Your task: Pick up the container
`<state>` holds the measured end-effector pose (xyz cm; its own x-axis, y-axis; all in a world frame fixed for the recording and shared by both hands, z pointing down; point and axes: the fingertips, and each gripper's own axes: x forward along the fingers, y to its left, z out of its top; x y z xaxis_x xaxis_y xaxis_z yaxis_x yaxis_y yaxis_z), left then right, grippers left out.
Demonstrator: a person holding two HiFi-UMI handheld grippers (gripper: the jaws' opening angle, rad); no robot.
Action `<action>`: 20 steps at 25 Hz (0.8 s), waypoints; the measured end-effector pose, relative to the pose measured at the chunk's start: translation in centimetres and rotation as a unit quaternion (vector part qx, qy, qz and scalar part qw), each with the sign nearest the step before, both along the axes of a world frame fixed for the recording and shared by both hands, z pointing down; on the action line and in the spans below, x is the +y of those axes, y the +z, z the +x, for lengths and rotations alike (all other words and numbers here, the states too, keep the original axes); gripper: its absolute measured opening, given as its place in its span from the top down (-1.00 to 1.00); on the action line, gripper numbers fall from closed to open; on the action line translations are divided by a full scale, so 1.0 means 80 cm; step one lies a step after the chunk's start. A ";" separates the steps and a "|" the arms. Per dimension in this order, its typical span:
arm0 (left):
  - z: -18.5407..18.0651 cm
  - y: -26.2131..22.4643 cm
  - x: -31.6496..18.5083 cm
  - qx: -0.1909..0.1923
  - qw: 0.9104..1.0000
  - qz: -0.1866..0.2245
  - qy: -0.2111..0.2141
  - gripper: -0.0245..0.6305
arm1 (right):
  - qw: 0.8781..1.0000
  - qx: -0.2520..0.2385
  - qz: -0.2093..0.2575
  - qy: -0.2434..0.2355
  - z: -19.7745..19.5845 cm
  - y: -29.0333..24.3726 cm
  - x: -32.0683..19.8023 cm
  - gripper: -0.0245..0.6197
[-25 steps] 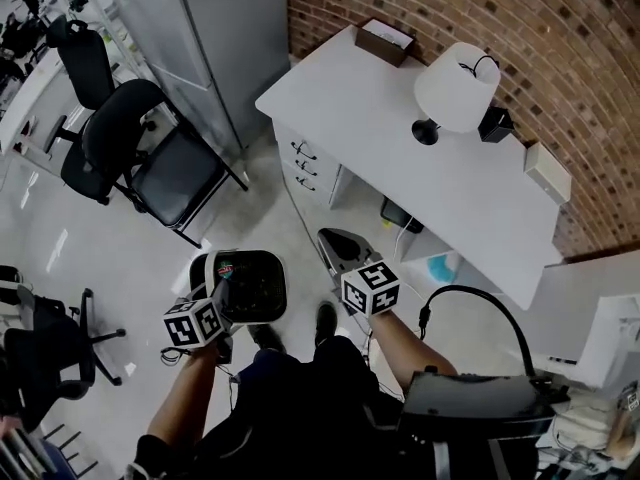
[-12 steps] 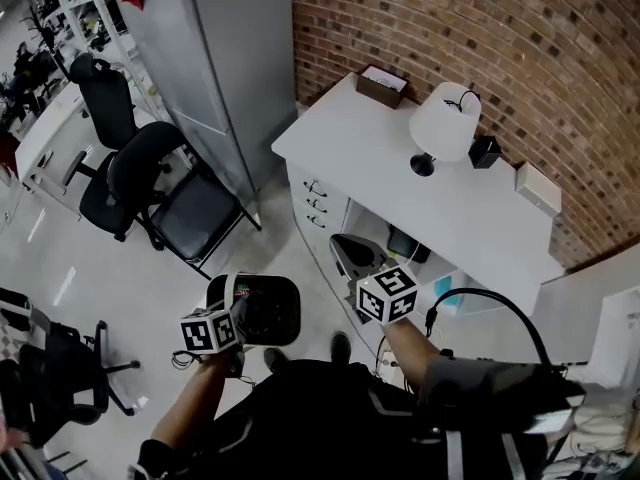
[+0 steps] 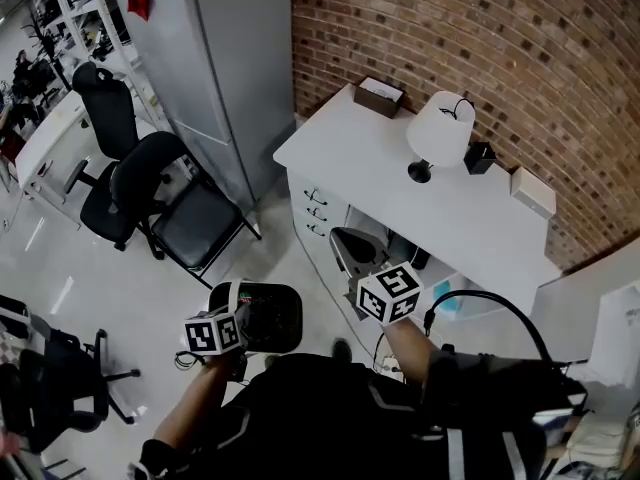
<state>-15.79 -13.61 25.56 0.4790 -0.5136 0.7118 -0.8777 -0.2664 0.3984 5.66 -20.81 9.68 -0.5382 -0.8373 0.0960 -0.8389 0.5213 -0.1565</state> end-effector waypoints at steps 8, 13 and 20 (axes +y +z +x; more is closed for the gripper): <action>-0.007 -0.006 -0.007 0.002 1.000 0.013 -0.009 0.77 | 0.999 0.015 0.034 0.009 0.000 -0.020 0.001 0.90; -0.001 -0.009 -0.008 0.009 1.000 0.013 -0.009 0.77 | 0.999 0.017 0.038 0.008 0.001 -0.022 0.002 0.90; 0.003 -0.010 -0.009 0.011 1.000 0.011 -0.012 0.77 | 0.999 0.015 0.036 0.012 0.007 -0.018 0.005 0.90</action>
